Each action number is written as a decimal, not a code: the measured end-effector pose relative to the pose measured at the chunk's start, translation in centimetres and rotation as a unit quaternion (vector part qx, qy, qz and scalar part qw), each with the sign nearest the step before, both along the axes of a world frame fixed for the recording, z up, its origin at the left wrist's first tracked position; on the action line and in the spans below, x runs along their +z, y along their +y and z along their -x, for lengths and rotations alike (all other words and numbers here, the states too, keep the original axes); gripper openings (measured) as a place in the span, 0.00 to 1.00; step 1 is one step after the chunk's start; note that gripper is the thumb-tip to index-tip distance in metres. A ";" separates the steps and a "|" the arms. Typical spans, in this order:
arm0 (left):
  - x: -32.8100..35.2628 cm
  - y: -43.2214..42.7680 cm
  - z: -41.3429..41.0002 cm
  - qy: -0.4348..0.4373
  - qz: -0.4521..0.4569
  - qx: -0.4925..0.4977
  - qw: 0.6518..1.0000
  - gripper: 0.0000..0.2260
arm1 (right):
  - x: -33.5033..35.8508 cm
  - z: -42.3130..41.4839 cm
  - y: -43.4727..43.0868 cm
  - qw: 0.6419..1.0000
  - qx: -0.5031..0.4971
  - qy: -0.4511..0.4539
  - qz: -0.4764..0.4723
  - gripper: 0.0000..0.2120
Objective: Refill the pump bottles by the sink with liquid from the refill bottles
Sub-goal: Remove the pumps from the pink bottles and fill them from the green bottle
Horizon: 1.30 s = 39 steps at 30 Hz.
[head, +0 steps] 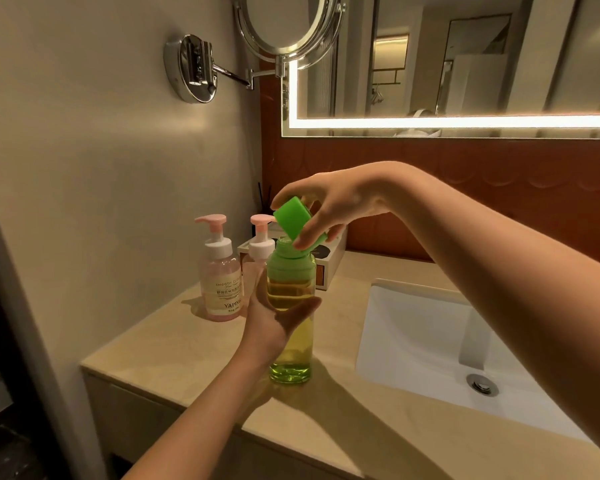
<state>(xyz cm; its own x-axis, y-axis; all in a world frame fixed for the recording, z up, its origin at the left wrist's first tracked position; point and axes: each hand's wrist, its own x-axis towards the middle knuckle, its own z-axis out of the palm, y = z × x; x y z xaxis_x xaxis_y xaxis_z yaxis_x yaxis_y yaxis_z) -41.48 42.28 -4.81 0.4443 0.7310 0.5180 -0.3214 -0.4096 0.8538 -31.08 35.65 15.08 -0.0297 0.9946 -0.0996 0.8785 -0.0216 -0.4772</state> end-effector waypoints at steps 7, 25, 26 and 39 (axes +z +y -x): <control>0.0 0.6 -1.3 0.012 -0.011 0.032 0.999 0.27 | -2.1 -3.5 -2.1 0.987 -0.015 0.145 -0.061 0.25; 1.0 4.3 -6.1 0.136 -0.031 0.113 0.984 0.39 | -14.6 -10.4 0.0 0.949 -0.204 0.182 -0.160 0.32; 1.0 4.6 -6.4 0.146 -0.033 0.122 0.981 0.38 | -15.4 -10.5 0.3 0.949 -0.208 0.180 -0.151 0.32; 1.5 5.5 -9.0 0.191 -0.021 0.169 0.967 0.40 | -22.4 -9.9 2.6 0.950 -0.242 0.158 -0.115 0.29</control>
